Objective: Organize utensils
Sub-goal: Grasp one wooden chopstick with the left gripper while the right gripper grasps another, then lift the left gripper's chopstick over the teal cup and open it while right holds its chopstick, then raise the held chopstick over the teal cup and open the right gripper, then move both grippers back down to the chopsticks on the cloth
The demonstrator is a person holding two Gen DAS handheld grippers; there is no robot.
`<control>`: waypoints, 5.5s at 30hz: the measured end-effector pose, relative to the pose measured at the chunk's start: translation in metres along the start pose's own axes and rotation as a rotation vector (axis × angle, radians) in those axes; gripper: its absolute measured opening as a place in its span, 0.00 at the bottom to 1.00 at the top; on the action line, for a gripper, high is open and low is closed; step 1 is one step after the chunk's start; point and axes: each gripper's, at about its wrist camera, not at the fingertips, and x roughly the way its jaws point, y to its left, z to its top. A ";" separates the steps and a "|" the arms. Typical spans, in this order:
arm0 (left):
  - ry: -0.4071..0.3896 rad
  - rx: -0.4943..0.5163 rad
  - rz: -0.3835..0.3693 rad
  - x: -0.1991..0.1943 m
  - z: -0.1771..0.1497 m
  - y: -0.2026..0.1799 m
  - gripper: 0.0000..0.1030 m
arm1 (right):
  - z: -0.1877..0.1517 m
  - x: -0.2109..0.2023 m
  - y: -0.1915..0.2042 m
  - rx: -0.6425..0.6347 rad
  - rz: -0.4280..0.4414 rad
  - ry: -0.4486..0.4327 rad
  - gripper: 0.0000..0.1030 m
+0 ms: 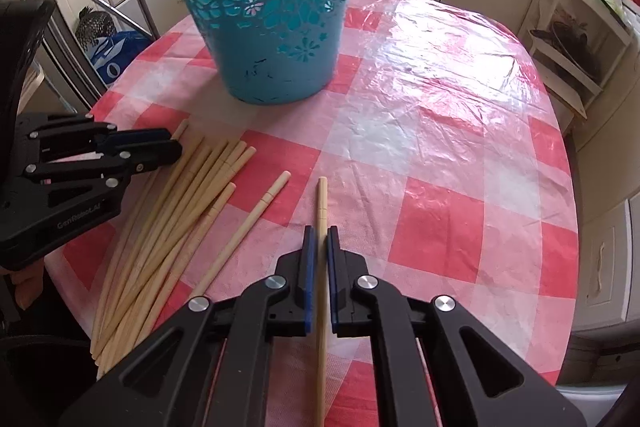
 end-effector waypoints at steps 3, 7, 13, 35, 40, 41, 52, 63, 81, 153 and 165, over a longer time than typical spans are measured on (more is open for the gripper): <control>-0.014 -0.039 -0.053 -0.005 -0.002 0.006 0.07 | -0.001 0.000 0.001 -0.007 -0.001 -0.003 0.05; -0.176 -0.129 -0.094 -0.045 -0.004 0.026 0.06 | -0.002 0.000 0.000 0.004 0.003 -0.008 0.05; -0.571 -0.183 -0.079 -0.135 0.010 0.045 0.05 | -0.002 0.000 0.001 0.003 -0.005 -0.012 0.06; -1.015 -0.239 -0.042 -0.184 0.138 0.027 0.04 | -0.004 -0.002 0.007 -0.027 -0.016 -0.041 0.06; -0.909 -0.249 -0.008 -0.132 0.130 0.030 0.05 | -0.005 -0.002 0.007 -0.024 -0.009 -0.045 0.06; -0.875 -0.251 -0.005 -0.121 0.127 0.030 0.05 | -0.005 -0.002 0.006 -0.022 -0.004 -0.046 0.06; -0.747 -0.296 -0.005 -0.114 0.064 0.049 0.29 | -0.007 -0.010 -0.011 0.058 0.079 -0.094 0.05; -0.741 -0.374 -0.109 -0.145 -0.009 0.043 0.35 | 0.010 -0.104 -0.061 0.455 0.485 -0.717 0.05; -0.667 -0.423 -0.101 -0.142 -0.024 0.053 0.38 | 0.130 -0.099 -0.120 0.790 0.649 -1.177 0.05; -0.122 -0.212 0.074 -0.016 -0.033 0.014 0.49 | -0.020 -0.004 0.027 0.090 -0.008 -0.124 0.13; -0.120 -0.023 0.049 -0.005 -0.022 -0.008 0.23 | -0.007 -0.005 0.020 -0.031 0.066 -0.078 0.06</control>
